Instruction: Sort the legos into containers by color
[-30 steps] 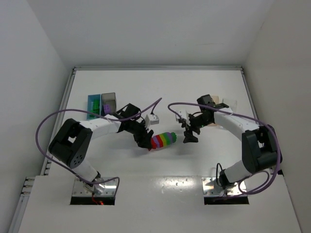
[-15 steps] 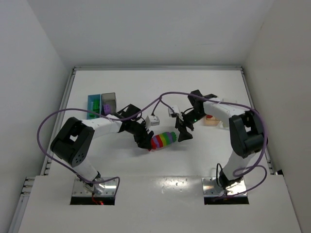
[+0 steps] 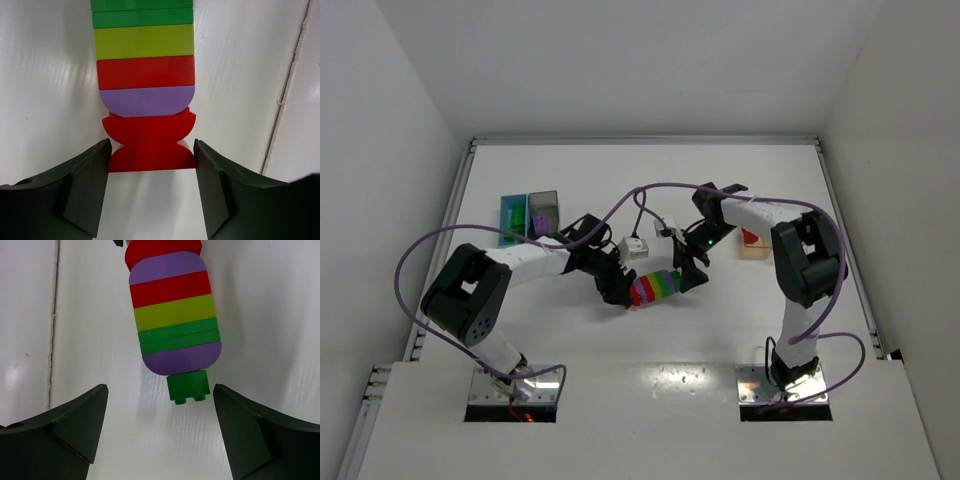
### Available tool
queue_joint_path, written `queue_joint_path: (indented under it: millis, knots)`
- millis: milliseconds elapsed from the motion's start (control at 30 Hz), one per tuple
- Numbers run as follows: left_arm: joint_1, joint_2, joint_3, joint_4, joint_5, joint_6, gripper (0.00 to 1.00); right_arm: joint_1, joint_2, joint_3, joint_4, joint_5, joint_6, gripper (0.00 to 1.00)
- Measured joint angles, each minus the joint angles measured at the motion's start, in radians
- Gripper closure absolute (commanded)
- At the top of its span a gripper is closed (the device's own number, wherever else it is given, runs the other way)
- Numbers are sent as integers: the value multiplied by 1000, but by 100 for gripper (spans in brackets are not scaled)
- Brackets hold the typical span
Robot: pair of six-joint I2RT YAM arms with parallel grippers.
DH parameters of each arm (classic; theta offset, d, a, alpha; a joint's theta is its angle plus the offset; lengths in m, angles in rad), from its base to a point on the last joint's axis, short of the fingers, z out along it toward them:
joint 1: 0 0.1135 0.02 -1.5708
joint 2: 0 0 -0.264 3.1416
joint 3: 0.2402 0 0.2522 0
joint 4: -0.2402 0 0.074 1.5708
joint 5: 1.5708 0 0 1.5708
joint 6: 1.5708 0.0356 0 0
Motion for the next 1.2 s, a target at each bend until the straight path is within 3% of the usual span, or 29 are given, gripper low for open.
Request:
queue_joint_path:
  millis: [200, 367, 800, 900, 1200]
  knots:
    - [0, -13, -9, 0, 1, 8, 77, 26, 12, 10, -18, 15, 10, 17]
    - [-1, -14, -10, 0, 2, 11, 77, 50, 32, 28, -14, 48, 32, 29]
    - [-7, -32, -19, -13, 10, 29, 77, 82, 40, 34, 34, 145, 106, 91]
    - [-3, -37, -25, -11, 9, 28, 77, 84, 38, 32, 38, 153, 113, 96]
    - [19, -102, -95, -2, -8, 27, 77, 67, -17, -17, 66, 201, 129, 99]
